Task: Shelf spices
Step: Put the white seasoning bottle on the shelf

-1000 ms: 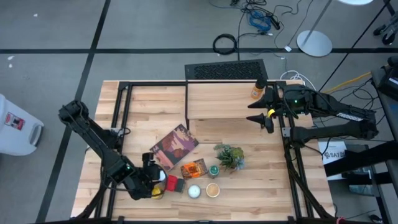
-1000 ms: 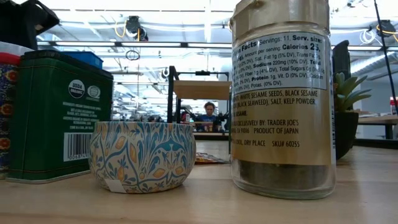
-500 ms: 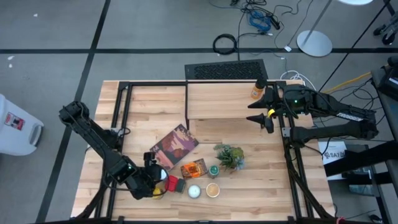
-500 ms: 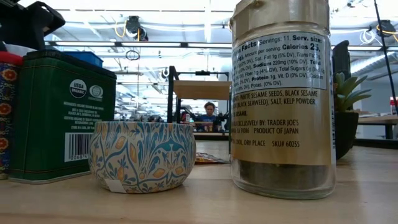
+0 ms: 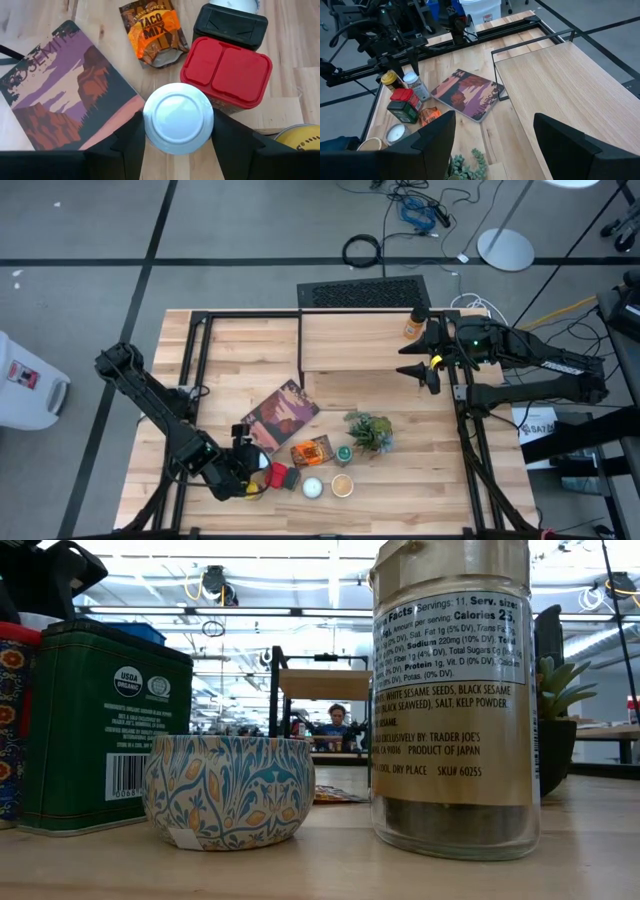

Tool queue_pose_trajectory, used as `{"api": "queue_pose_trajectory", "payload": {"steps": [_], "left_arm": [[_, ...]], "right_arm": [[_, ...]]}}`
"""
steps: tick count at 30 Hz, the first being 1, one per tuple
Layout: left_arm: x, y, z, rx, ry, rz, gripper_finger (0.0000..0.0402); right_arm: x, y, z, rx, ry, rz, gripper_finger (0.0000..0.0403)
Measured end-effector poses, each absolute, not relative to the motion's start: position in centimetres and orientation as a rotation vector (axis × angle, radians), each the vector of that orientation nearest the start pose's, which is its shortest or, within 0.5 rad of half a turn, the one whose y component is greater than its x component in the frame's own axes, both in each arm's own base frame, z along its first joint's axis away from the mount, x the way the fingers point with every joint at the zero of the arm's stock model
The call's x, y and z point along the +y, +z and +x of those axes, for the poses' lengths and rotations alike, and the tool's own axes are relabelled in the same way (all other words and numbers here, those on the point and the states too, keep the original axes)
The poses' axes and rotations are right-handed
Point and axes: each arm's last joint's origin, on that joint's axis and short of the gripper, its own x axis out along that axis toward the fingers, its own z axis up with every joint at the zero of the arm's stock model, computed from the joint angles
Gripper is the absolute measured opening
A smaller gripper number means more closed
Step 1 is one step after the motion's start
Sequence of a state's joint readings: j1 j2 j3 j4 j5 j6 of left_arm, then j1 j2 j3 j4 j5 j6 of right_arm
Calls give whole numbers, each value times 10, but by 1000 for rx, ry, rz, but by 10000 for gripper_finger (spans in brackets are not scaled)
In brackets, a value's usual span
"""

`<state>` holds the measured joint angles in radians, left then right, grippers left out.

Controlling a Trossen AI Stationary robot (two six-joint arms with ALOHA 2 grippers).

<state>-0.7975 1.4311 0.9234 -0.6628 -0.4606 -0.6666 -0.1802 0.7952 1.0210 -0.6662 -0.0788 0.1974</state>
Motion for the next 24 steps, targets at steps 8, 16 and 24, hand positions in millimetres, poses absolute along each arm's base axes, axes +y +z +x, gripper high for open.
{"api": "queue_pose_trajectory", "payload": {"steps": [8, 16, 24], "left_arm": [[-179, 213, 193, 971, 28, 80, 196], [-183, 227, 198, 921, 7, 129, 195], [-181, 236, 203, 899, 18, 152, 194]], "right_arm": [[-24, 364, 146, 426, -143, 251, 258], [-24, 364, 146, 426, -142, 250, 258], [-24, 364, 146, 425, -142, 247, 258]]}}
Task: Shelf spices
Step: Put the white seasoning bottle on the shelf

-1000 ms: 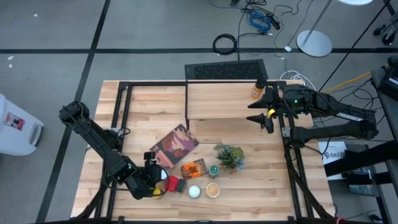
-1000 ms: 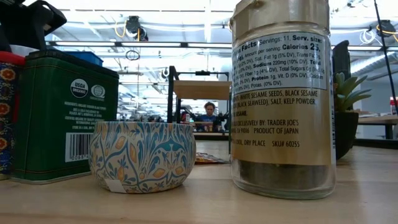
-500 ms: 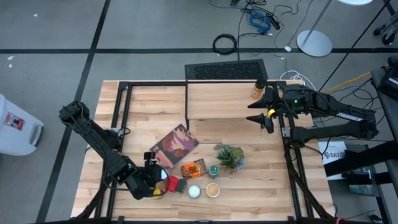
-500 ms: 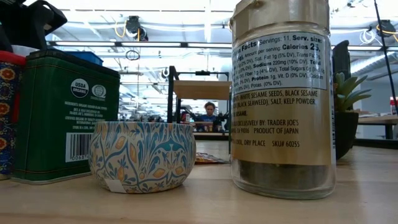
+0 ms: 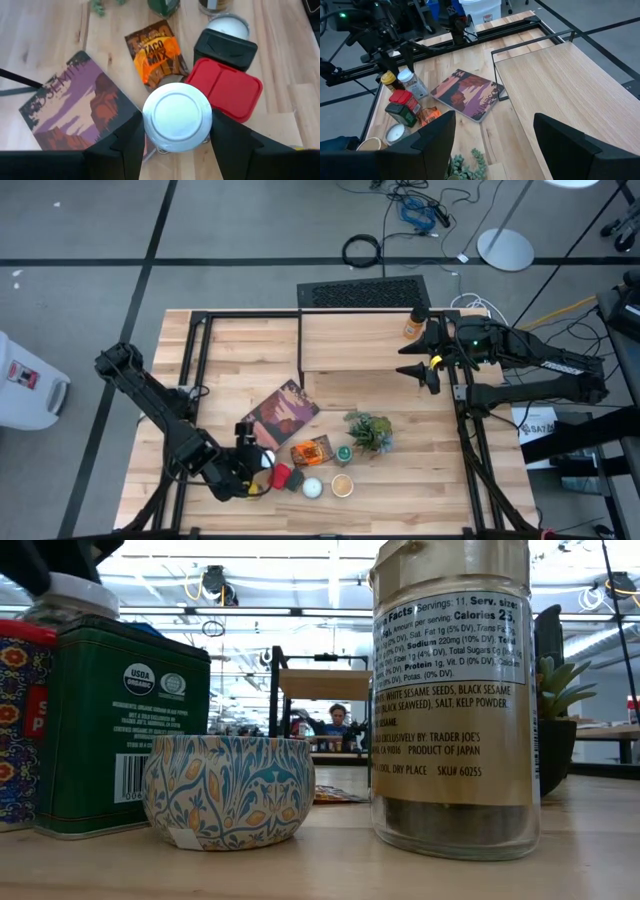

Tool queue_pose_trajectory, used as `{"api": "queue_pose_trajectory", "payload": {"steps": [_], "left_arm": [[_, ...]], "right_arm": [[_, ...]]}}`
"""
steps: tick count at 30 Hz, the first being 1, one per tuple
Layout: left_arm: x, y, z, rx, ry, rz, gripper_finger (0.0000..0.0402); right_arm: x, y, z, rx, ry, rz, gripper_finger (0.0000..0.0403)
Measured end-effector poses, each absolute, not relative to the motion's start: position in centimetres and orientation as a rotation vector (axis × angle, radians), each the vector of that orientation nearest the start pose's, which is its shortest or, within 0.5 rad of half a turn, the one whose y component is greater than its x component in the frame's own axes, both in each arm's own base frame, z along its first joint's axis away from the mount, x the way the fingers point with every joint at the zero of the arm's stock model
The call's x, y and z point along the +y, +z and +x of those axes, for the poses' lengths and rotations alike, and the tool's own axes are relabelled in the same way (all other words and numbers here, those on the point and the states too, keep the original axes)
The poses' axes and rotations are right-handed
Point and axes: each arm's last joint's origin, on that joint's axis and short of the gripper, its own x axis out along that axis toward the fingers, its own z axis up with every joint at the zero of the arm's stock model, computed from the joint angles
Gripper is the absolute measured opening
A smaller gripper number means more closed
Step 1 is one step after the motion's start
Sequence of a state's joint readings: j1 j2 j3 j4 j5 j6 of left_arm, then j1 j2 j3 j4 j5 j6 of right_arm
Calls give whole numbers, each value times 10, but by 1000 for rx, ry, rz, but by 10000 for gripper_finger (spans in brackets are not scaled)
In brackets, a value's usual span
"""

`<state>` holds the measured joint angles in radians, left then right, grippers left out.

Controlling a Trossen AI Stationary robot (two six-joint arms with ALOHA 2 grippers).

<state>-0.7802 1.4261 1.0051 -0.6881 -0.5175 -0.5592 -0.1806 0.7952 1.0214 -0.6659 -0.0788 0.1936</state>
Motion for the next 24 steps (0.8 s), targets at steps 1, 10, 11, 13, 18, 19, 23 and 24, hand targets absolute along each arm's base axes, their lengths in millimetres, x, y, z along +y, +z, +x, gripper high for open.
{"api": "queue_pose_trajectory", "payload": {"steps": [1, 10, 11, 13, 18, 19, 23, 24], "left_arm": [[-180, 238, 204, 899, 23, 160, 194], [-174, 258, 212, 883, 45, 245, 194], [-173, 261, 214, 877, 47, 251, 194], [-171, 265, 217, 863, 48, 267, 194], [-166, 277, 225, 828, 64, 315, 194], [-164, 279, 227, 822, 69, 326, 194], [-158, 291, 234, 786, 91, 357, 182], [-157, 294, 236, 781, 93, 366, 176]], "right_arm": [[-24, 364, 146, 426, -142, 247, 258], [-24, 364, 146, 426, -142, 247, 258], [-24, 364, 146, 426, -142, 247, 258], [-24, 364, 146, 426, -142, 247, 258], [-24, 364, 146, 427, -142, 247, 258], [-24, 364, 146, 428, -142, 247, 258], [-24, 364, 146, 433, -143, 248, 258], [-24, 364, 146, 434, -143, 248, 258]]}}
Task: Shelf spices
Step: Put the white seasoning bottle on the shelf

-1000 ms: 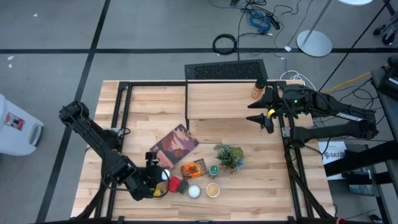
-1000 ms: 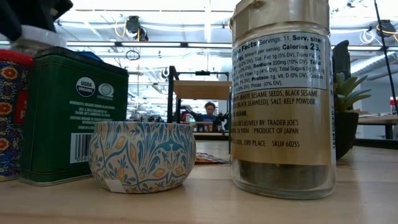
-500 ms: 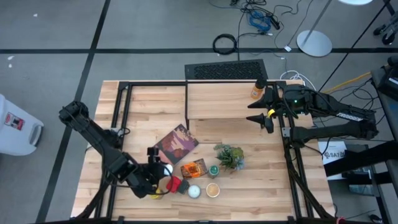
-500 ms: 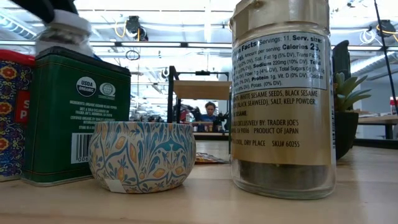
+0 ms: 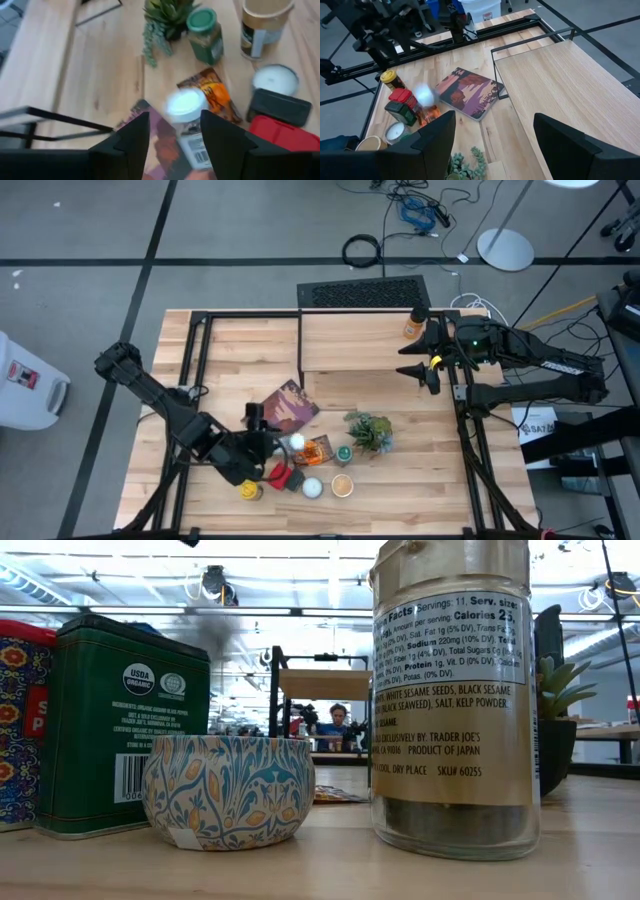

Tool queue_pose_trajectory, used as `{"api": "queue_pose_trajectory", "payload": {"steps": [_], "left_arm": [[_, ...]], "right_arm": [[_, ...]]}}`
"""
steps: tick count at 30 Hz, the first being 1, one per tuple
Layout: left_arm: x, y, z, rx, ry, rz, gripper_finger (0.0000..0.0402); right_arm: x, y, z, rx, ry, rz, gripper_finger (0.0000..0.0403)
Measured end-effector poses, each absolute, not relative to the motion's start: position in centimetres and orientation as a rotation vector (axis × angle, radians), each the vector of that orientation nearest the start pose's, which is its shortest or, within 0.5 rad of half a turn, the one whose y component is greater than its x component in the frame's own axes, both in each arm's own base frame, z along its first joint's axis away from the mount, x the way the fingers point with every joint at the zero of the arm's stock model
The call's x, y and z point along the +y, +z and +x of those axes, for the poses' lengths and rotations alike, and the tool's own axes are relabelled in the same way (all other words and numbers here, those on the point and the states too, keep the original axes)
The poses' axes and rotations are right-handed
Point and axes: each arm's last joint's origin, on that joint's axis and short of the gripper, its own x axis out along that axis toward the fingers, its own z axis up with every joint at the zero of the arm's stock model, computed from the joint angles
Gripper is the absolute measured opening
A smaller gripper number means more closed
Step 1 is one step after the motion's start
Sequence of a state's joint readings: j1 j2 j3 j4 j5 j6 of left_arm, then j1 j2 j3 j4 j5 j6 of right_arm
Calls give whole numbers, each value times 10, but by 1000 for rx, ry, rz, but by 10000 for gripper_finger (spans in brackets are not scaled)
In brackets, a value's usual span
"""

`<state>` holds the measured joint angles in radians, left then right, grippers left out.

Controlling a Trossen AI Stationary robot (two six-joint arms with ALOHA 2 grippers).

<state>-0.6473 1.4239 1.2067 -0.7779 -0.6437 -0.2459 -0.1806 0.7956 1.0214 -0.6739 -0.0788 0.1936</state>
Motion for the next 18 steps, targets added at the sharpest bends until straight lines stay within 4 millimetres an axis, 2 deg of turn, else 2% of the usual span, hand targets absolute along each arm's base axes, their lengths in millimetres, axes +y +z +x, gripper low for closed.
{"api": "queue_pose_trajectory", "payload": {"steps": [6, 10, 15, 18], "left_arm": [[-144, 314, 249, 747, 117, 384, 118], [-136, 318, 254, 749, 127, 397, 90], [-121, 316, 264, 782, 125, 369, 84], [-105, 314, 276, 796, 144, 266, 98]], "right_arm": [[-24, 362, 145, 446, -144, 247, 258], [-24, 363, 145, 446, -143, 243, 258], [-24, 361, 145, 459, -139, 234, 258], [-23, 361, 146, 467, -131, 227, 258]]}}
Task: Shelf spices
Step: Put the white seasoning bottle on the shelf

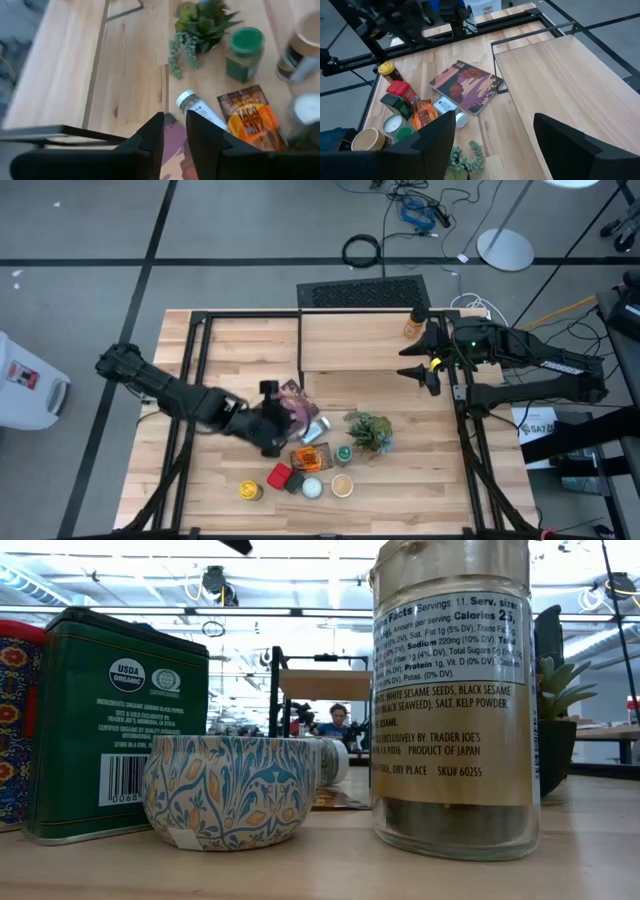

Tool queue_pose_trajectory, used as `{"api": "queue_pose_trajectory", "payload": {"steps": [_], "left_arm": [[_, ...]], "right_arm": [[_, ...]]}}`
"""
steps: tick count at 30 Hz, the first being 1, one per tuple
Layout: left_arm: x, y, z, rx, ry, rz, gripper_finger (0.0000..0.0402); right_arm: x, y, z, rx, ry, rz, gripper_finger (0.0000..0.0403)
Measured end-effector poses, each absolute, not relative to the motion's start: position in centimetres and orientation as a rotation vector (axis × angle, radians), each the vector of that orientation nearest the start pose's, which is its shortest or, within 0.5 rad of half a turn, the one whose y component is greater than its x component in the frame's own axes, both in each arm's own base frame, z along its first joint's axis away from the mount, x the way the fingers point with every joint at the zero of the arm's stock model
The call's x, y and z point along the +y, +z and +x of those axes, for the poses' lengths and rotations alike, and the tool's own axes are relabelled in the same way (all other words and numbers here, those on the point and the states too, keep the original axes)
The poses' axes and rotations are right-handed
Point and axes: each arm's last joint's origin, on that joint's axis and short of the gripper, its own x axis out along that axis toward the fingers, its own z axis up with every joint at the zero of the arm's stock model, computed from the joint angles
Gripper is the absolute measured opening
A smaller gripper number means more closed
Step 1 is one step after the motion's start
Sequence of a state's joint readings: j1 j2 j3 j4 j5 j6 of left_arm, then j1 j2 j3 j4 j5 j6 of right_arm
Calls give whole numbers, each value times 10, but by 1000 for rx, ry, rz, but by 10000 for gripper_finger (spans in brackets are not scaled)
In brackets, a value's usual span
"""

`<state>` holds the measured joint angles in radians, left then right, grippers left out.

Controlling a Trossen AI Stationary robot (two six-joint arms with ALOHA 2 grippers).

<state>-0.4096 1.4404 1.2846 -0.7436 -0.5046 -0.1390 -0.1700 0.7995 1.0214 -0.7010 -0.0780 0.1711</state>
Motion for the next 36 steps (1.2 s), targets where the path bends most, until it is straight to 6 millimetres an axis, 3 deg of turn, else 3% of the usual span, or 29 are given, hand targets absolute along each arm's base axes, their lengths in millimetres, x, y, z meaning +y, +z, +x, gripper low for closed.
{"api": "queue_pose_trajectory", "payload": {"steps": [6, 13, 20, 32, 36], "left_arm": [[-79, 297, 305, 850, 111, 40, 176], [-66, 257, 333, 985, 119, -100, 246], [-68, 222, 349, 1086, 113, -157, 255], [-71, 181, 362, 1186, 195, -224, 255], [-73, 176, 367, 1165, 176, -235, 255]], "right_arm": [[-20, 358, 152, 492, -109, 218, 258], [-17, 354, 160, 526, -90, 205, 258], [-16, 353, 156, 541, -125, 182, 258], [-15, 355, 151, 526, -118, 161, 258], [-15, 355, 151, 526, -117, 162, 258]]}}
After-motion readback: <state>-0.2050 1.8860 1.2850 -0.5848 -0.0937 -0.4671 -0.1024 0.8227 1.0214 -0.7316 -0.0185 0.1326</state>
